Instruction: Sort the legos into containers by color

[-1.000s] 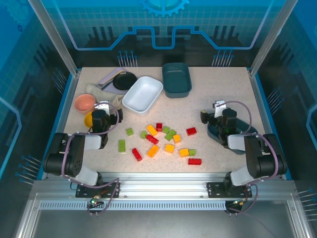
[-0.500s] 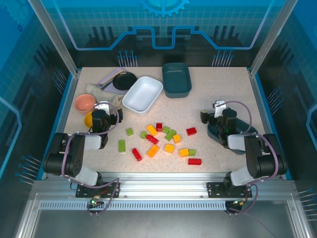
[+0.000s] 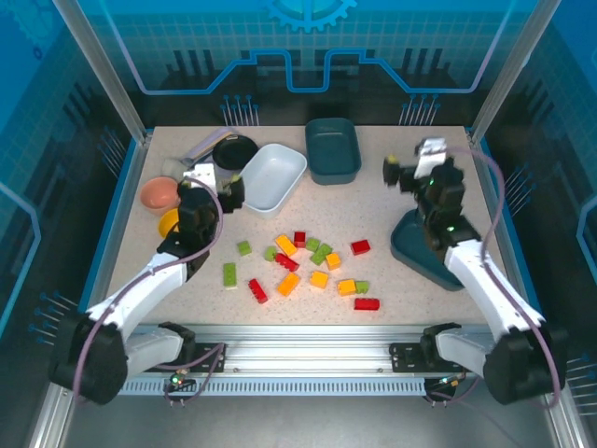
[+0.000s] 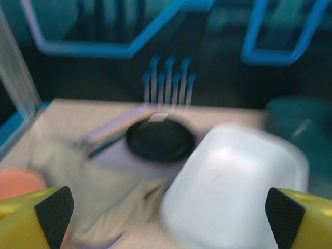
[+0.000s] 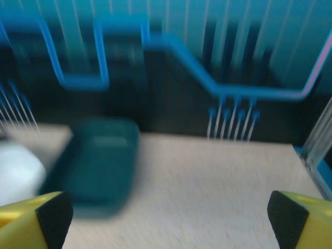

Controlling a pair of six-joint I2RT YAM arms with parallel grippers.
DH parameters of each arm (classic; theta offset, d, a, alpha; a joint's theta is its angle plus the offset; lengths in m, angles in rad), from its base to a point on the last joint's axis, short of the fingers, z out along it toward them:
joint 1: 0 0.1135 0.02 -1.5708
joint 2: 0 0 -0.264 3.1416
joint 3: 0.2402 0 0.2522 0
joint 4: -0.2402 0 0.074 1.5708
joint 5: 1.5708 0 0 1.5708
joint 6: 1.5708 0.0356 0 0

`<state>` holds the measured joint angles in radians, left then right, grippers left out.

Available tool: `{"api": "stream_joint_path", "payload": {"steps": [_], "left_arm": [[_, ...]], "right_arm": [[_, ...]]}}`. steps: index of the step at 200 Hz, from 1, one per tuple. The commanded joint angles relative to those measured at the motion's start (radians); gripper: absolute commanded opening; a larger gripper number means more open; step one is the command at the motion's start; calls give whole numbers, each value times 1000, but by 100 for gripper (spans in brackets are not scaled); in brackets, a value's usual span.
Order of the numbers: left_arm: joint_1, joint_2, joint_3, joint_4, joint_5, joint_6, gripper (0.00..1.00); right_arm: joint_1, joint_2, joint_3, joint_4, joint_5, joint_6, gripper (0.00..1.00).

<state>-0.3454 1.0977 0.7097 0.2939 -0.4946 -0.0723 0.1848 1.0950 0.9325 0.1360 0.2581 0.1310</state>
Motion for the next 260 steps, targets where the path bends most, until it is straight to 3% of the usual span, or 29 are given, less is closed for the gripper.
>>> {"api": "stream_joint_path", "payload": {"steps": [1,12,18,24,40,56,67,120,146,192,260], "left_arm": [[-75,-49,208,-292,-119,-231,99],[-64,-21,386,-671,-76,-540,99],[-63,4,468,-860,-74,-696,99],[-52,29,506,-922,-51,-763,99],[5,73,529,-890,268,-753,99],[-29,128,566,-924,376,-772,99],[-65,162,579,-938,437,-762,98],[-255,273,581,-1009,485,-712,93],[-303,301,566,-990,498,-703,92],[-309,352,593,-968,512,-688,92],[-307,411,686,-939,518,-656,92]], "right_arm": [[-73,20,288,-576,54,393,100],[-123,77,423,-903,59,617,100],[-149,102,439,-938,-7,611,100],[-167,112,434,-942,-92,584,99],[-171,103,413,-1009,-110,649,88],[-177,68,354,-1029,-146,722,70],[-180,56,316,-1061,-154,782,64],[-253,65,123,-1080,-270,893,64],[-351,62,52,-1021,-321,923,65],[-467,222,59,-867,-373,1074,70],[-504,470,171,-740,-344,1189,69]]}}
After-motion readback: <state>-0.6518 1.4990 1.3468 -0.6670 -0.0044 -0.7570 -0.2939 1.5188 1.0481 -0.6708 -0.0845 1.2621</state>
